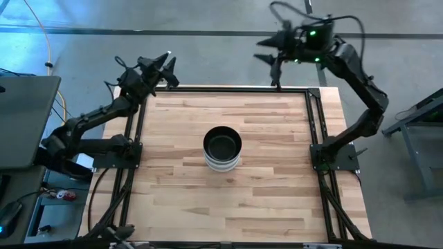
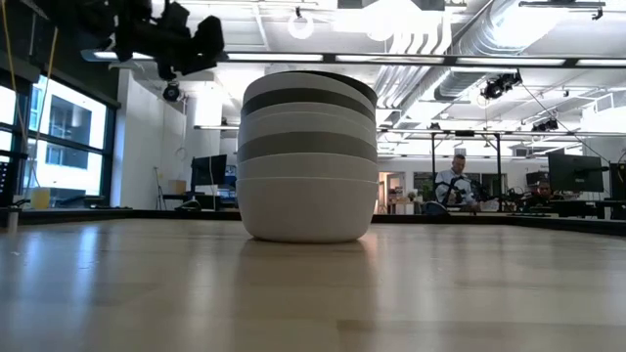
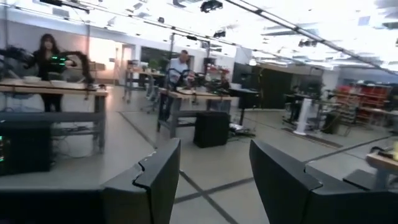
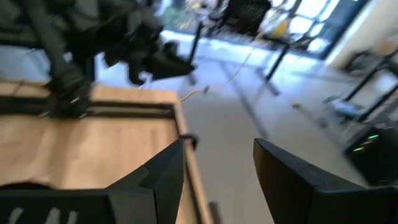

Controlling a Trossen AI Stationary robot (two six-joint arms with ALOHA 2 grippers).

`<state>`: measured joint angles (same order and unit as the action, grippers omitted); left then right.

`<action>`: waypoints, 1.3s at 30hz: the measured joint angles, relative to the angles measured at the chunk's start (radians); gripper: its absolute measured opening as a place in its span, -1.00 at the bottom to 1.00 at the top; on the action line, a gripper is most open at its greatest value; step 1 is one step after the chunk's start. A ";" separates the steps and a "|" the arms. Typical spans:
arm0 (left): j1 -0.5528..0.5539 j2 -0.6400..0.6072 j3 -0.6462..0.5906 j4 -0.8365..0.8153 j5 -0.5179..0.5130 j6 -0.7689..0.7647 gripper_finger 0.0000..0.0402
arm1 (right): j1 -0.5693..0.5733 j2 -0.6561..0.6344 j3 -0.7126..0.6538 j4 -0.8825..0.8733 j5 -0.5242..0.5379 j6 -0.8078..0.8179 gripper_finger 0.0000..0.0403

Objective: Nest bowls inside each other
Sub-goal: Return to Home Position

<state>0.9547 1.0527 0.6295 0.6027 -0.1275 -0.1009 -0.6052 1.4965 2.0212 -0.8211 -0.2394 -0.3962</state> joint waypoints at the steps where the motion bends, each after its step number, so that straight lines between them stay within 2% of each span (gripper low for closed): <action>1: -0.011 0.014 0.016 0.000 0.013 0.003 -0.10 | -0.017 -0.010 0.000 0.014 -0.001 -0.004 -0.09; 6: -0.116 0.079 0.091 -0.001 0.115 0.025 -0.10 | -0.104 -0.061 0.000 0.053 -0.030 -0.015 -0.09; 17: -0.422 0.242 0.174 -0.009 0.206 0.011 -0.10 | -0.214 -0.112 0.000 0.048 -0.079 -0.015 -0.09; 25: -0.584 0.261 0.175 -0.005 0.211 -0.037 -0.10 | -0.229 -0.119 0.000 0.003 -0.116 -0.014 -0.09; 30: -0.673 0.249 0.175 -0.001 0.256 -0.074 -0.10 | -0.229 -0.119 0.000 -0.011 -0.116 -0.014 -0.09; 34: -0.754 0.219 0.175 -0.009 0.249 -0.112 -0.10 | -0.229 -0.119 0.000 -0.026 -0.117 -0.014 -0.09; 39: -0.866 0.117 0.175 -0.028 0.100 -0.063 -0.10 | -0.229 -0.120 0.000 -0.037 -0.129 -0.014 -0.09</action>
<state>0.0885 1.1692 0.8047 0.5750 -0.0278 -0.1640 -0.8337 1.3769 2.0212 -0.8578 -0.3684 -0.4103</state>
